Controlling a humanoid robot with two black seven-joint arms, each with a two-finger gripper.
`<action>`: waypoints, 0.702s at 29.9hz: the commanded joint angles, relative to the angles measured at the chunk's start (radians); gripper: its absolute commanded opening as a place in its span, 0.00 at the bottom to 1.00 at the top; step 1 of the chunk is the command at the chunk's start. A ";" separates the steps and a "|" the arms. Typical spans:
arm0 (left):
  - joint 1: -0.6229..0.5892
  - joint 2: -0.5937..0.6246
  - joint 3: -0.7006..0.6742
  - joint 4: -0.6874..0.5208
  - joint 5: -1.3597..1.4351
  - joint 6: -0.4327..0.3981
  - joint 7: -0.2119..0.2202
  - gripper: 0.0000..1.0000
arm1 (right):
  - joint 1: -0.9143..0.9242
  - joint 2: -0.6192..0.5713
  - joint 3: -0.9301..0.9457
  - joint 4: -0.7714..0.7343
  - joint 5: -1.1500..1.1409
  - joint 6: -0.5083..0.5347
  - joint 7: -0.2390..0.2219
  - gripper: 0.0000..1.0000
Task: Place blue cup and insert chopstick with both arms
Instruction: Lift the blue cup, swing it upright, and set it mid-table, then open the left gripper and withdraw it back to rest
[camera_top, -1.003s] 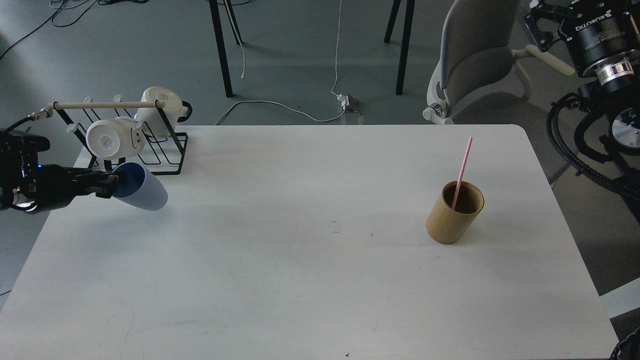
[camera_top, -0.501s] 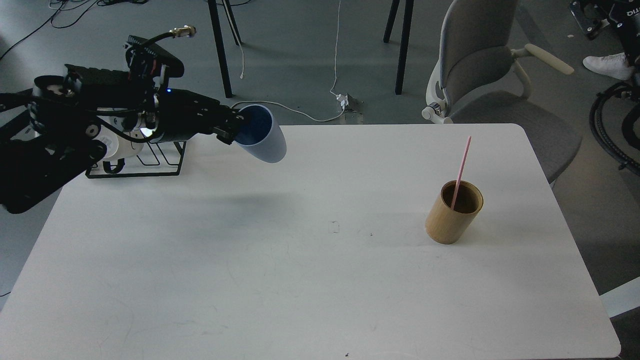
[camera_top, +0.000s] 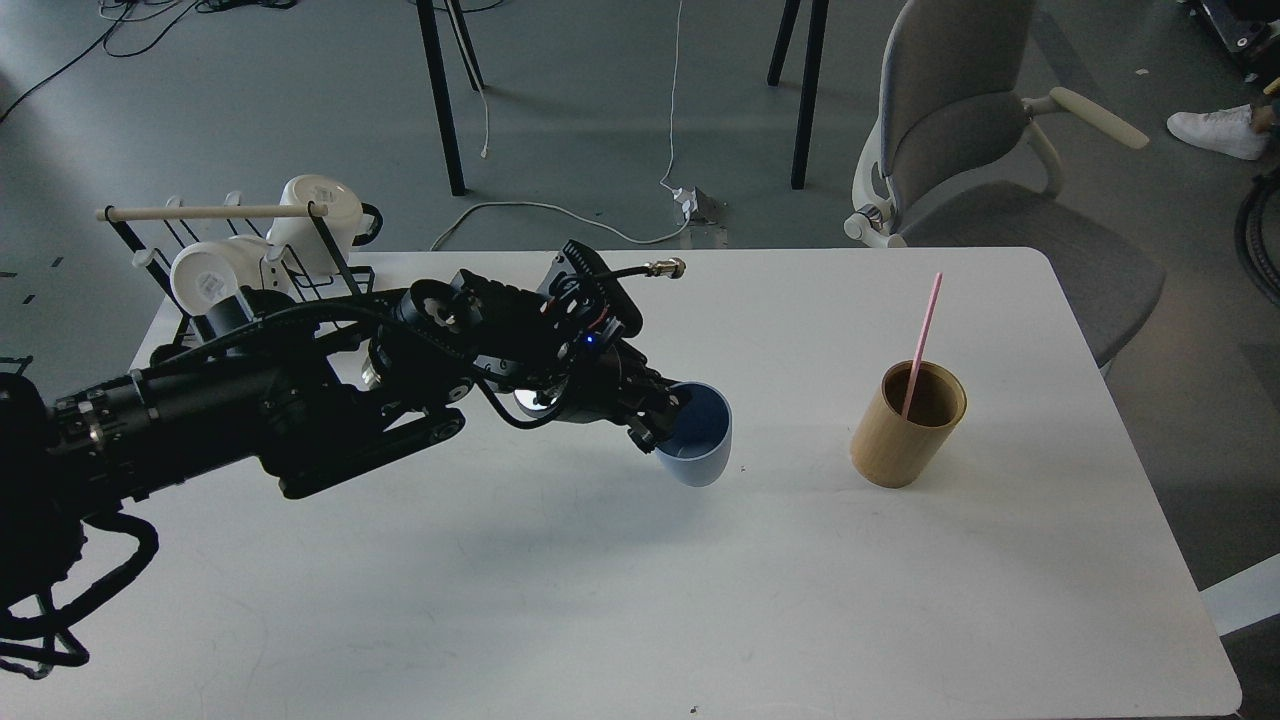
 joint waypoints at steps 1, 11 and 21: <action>0.014 -0.007 0.000 0.049 0.001 0.000 0.000 0.02 | -0.001 0.000 0.002 0.004 0.000 0.000 0.001 1.00; 0.027 -0.022 0.002 0.115 -0.002 0.000 -0.003 0.04 | -0.004 0.002 -0.001 0.004 0.000 0.000 0.001 1.00; 0.028 -0.036 0.002 0.127 -0.002 0.000 0.005 0.16 | -0.006 0.002 0.007 0.004 0.000 0.000 0.004 1.00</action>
